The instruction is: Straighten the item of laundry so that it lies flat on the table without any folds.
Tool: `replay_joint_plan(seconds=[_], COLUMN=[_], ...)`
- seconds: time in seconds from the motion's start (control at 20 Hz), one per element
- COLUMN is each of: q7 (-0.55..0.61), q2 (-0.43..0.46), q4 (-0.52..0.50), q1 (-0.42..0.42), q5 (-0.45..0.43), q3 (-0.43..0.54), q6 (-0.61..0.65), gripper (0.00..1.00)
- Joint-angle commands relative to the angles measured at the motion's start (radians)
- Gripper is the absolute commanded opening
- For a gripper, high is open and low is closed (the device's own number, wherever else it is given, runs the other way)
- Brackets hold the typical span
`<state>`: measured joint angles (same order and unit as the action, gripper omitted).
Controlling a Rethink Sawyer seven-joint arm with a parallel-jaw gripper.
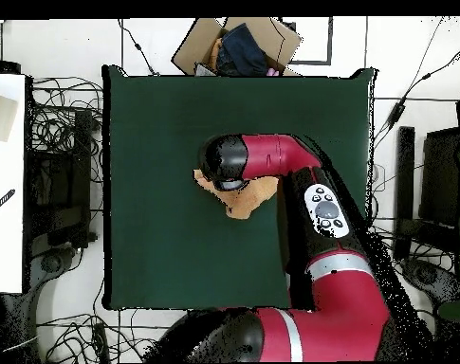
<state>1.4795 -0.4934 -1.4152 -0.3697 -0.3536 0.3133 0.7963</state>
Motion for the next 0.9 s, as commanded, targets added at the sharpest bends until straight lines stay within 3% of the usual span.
replay_joint_plan(seconds=[0.05,0.9], q7=[-0.093,-0.195], q2=[0.003,0.125], q4=[0.05,0.16], q1=[-0.01,-0.089], q5=[0.012,0.004], q3=[0.092,0.161], q6=[0.084,0.146], gripper=[1.0,1.0])
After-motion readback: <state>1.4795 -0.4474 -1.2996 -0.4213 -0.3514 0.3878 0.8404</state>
